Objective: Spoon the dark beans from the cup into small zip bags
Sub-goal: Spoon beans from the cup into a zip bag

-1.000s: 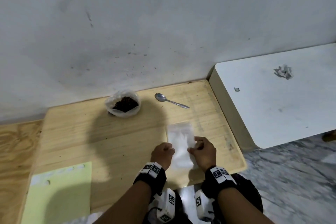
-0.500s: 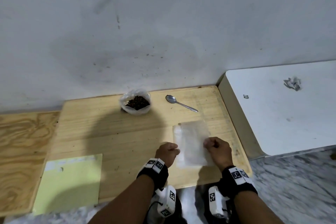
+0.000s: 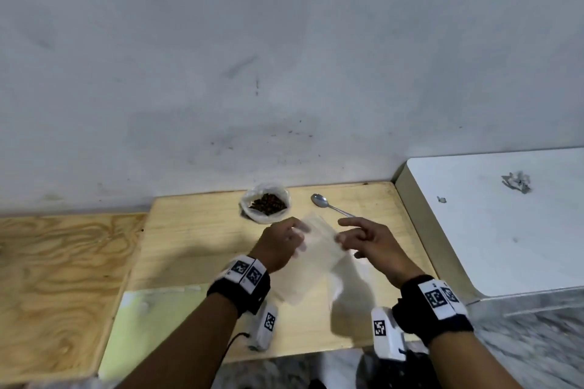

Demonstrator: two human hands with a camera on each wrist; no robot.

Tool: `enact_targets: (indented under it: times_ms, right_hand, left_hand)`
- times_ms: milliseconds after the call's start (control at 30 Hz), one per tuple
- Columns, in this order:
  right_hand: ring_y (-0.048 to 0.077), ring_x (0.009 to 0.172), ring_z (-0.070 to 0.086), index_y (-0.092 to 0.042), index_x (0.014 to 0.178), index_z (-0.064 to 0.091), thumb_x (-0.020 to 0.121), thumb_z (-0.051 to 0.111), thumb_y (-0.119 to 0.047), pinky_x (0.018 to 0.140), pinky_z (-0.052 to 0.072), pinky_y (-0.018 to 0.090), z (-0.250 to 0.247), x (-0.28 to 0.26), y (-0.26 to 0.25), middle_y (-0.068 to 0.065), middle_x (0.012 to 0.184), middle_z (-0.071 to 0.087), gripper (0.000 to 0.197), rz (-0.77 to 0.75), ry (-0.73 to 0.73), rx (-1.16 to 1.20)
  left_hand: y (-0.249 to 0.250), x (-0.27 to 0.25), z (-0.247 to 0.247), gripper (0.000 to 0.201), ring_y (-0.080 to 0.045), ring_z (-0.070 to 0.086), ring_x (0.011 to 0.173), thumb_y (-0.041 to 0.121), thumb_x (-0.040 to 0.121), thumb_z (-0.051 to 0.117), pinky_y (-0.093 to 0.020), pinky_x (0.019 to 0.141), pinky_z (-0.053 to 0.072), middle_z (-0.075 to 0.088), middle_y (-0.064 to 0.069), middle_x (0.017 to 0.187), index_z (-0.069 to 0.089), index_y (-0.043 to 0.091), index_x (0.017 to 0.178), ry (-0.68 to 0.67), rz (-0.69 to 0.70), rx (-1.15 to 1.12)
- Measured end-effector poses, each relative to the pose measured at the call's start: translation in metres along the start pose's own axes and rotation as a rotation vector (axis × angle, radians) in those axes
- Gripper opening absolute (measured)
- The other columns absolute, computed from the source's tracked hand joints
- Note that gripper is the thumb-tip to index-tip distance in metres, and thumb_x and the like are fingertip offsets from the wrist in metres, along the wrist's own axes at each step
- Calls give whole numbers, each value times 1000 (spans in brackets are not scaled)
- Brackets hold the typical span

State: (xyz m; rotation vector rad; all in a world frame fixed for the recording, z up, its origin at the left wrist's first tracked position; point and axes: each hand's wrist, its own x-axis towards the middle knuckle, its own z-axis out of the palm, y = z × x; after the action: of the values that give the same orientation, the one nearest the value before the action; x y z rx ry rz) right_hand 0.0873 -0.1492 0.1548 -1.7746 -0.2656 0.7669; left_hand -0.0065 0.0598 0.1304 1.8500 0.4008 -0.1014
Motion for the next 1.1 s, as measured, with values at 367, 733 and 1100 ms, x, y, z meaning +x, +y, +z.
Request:
enact_targets:
  times_ms: [367, 733, 1100]
  right_hand:
    - [19, 70, 67, -3, 99, 72, 72, 79, 9, 74, 58, 38, 112, 15, -59, 17, 81, 72, 31, 28, -91, 59]
    - [9, 67, 65, -7, 106, 75, 81, 79, -4, 71, 57, 33, 166, 16, -60, -3, 64, 67, 25, 46, -309, -34]
    - [17, 52, 52, -25, 64, 63, 74, 55, 7, 56, 54, 40, 194, 31, -58, -4, 57, 55, 35, -362, 189, -322]
  left_hand:
    - [6, -47, -71, 22, -15, 67, 73, 41, 79, 75, -35, 74, 56, 71, 1, 77, 64, 21, 80, 511, 79, 105]
    - [-22, -82, -104, 14, -29, 70, 59, 5, 93, 59, -38, 60, 59, 69, -18, 68, 53, 3, 80, 287, -144, -403]
    - [0, -76, -129, 31, -29, 62, 41, 23, 81, 49, -26, 48, 48, 59, -12, 52, 49, 8, 54, 194, -220, 200]
